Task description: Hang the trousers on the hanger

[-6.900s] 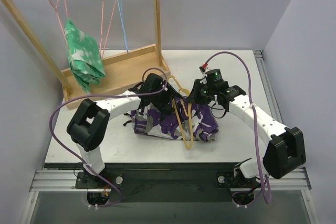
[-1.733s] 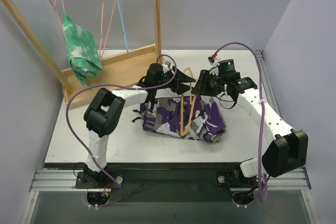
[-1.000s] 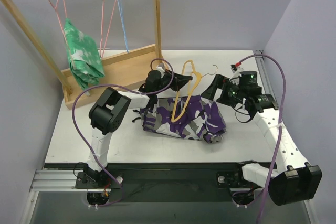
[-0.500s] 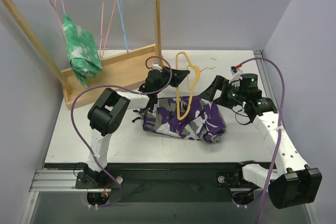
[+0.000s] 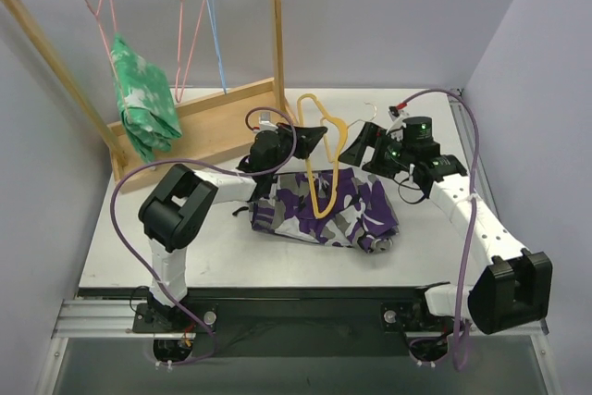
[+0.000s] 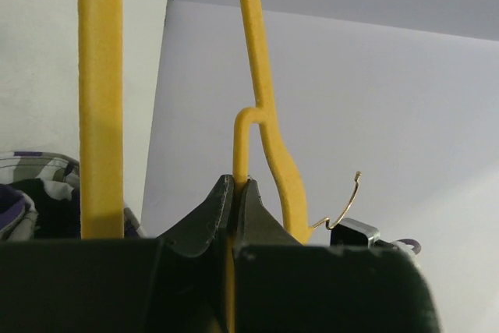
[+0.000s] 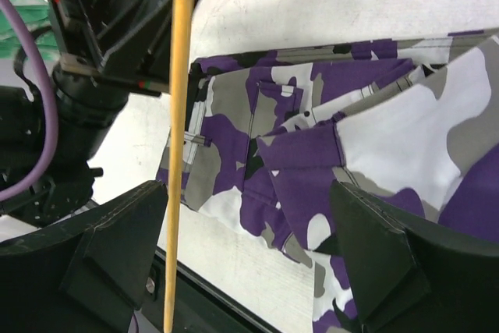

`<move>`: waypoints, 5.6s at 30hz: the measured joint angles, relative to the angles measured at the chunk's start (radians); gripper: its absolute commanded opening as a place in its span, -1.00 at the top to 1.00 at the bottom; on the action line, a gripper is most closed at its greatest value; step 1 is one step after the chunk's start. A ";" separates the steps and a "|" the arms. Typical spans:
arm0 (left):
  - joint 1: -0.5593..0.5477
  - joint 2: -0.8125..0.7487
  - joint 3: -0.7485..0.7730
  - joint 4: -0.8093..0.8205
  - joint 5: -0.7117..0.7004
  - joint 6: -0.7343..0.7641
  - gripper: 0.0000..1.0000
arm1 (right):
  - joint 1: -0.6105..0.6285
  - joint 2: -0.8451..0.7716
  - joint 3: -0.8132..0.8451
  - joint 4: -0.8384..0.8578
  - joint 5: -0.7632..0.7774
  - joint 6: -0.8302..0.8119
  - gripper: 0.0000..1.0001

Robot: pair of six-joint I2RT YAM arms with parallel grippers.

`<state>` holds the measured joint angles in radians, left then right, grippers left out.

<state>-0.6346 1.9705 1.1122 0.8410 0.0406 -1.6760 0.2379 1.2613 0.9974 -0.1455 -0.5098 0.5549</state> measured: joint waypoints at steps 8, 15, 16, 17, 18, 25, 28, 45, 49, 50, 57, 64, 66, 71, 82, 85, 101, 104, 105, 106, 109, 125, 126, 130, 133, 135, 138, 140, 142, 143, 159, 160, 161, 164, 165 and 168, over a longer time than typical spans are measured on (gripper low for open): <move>-0.018 -0.003 -0.051 0.002 -0.006 -0.045 1.00 | 0.019 0.055 0.028 0.051 -0.043 -0.006 -0.62; -0.056 -0.003 -0.080 0.039 -0.005 -0.066 1.00 | 0.029 0.127 0.047 0.084 -0.082 -0.009 -0.09; -0.061 -0.003 -0.087 0.041 -0.004 -0.069 1.00 | 0.032 0.137 0.047 0.083 -0.082 -0.013 0.01; -0.066 -0.003 -0.097 0.042 -0.003 -0.071 1.00 | 0.034 0.143 0.047 0.082 -0.081 -0.014 0.19; -0.070 -0.003 -0.105 0.044 -0.003 -0.073 1.00 | 0.038 0.145 0.047 0.081 -0.079 -0.013 0.30; -0.063 -0.003 -0.118 0.090 0.043 -0.093 0.17 | 0.037 0.142 0.046 0.084 -0.050 -0.026 1.00; -0.063 -0.003 -0.117 0.105 0.085 -0.092 0.07 | 0.041 0.142 0.046 0.087 -0.052 -0.030 1.00; 0.025 -0.177 0.049 -0.486 0.243 0.324 -0.15 | 0.045 0.141 0.029 0.098 -0.008 -0.070 1.00; 0.022 -0.177 0.135 -0.675 0.250 0.462 -0.13 | 0.051 0.131 0.006 0.106 0.032 -0.071 1.00; 0.021 -0.177 0.156 -0.737 0.251 0.500 -0.16 | 0.054 0.125 -0.003 0.106 0.048 -0.071 1.00; 0.014 -0.240 0.160 -0.906 0.227 0.641 -0.27 | 0.095 0.094 -0.024 0.093 0.166 -0.066 1.00; 0.007 -0.241 0.160 -0.867 0.280 0.672 -0.24 | 0.147 0.072 -0.024 0.079 0.219 -0.067 1.00; 0.000 -0.211 0.185 -0.877 0.295 0.679 -0.17 | 0.157 0.072 -0.024 0.072 0.231 -0.070 1.00; -0.021 -0.126 0.263 -0.951 0.317 0.702 0.11 | 0.165 0.072 -0.025 0.063 0.264 -0.078 1.00; -0.029 -0.109 0.278 -1.019 0.321 0.718 0.10 | 0.161 0.075 -0.025 0.056 0.290 -0.070 1.00; -0.030 -0.108 0.281 -1.037 0.327 0.718 0.10 | 0.161 0.080 -0.025 0.055 0.290 -0.066 1.00; -0.035 -0.028 0.328 -1.094 0.376 0.719 -0.27 | 0.148 0.080 -0.025 0.051 0.290 -0.054 1.00; -0.043 -0.015 0.339 -1.102 0.386 0.720 -0.30 | 0.148 0.080 -0.025 0.051 0.291 -0.054 1.00; -0.045 -0.010 0.344 -1.104 0.389 0.720 -0.30 | 0.147 0.080 -0.025 0.050 0.292 -0.054 1.00; -0.047 -0.003 0.350 -1.107 0.393 0.720 -0.30 | 0.147 0.080 -0.025 0.049 0.293 -0.054 1.00; -0.051 0.018 0.368 -1.115 0.403 0.720 -0.26 | 0.142 0.083 -0.025 0.047 0.294 -0.054 1.00; -0.058 0.055 0.394 -1.088 0.469 0.709 1.00 | 0.142 0.097 -0.058 0.048 0.289 -0.066 1.00; -0.057 0.055 0.388 -1.071 0.475 0.706 1.00 | 0.141 0.097 -0.058 0.048 0.290 -0.069 1.00; -0.052 0.047 0.352 -1.010 0.494 0.692 1.00 | 0.142 0.097 -0.060 0.045 0.305 -0.093 1.00; -0.043 0.016 0.283 -0.917 0.504 0.664 1.00 | 0.143 0.089 -0.066 0.045 0.319 -0.118 1.00; -0.038 -0.007 0.240 -0.864 0.513 0.642 1.00 | 0.152 0.068 -0.077 0.048 0.327 -0.133 1.00; -0.037 -0.029 0.208 -0.787 0.521 0.620 1.00 | 0.157 0.029 -0.089 0.056 0.346 -0.155 1.00; -0.037 -0.037 0.206 -0.754 0.524 0.611 1.00 | 0.157 0.001 -0.094 0.063 0.363 -0.168 1.00; -0.036 -0.043 0.207 -0.726 0.526 0.603 1.00 | 0.157 -0.021 -0.099 0.071 0.383 -0.177 1.00; -0.035 -0.045 0.207 -0.715 0.526 0.598 1.00 | 0.158 -0.032 -0.102 0.074 0.396 -0.184 1.00; 0.081 -0.092 0.220 -0.596 0.535 0.483 1.00 | 0.076 0.006 -0.111 0.137 0.497 -0.220 1.00; 0.086 -0.092 0.220 -0.584 0.541 0.472 1.00 | 0.069 0.014 -0.111 0.145 0.489 -0.220 1.00; 0.092 -0.091 0.219 -0.572 0.546 0.458 1.00 | 0.060 0.021 -0.111 0.154 0.479 -0.220 1.00; 0.114 -0.092 0.199 -0.521 0.565 0.421 1.00 | 0.034 0.051 -0.105 0.182 0.445 -0.220 1.00; 0.122 -0.092 0.188 -0.505 0.570 0.406 1.00 | 0.027 0.064 -0.100 0.189 0.436 -0.222 1.00; 0.151 -0.095 0.145 -0.458 0.584 0.367 1.00 | 0.018 0.107 -0.086 0.208 0.407 -0.232 1.00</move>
<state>-0.4835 1.8755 1.2568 0.3828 0.6250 -1.3090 0.2558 1.3682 0.9112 0.0628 -0.1024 0.3233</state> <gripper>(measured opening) 0.087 0.146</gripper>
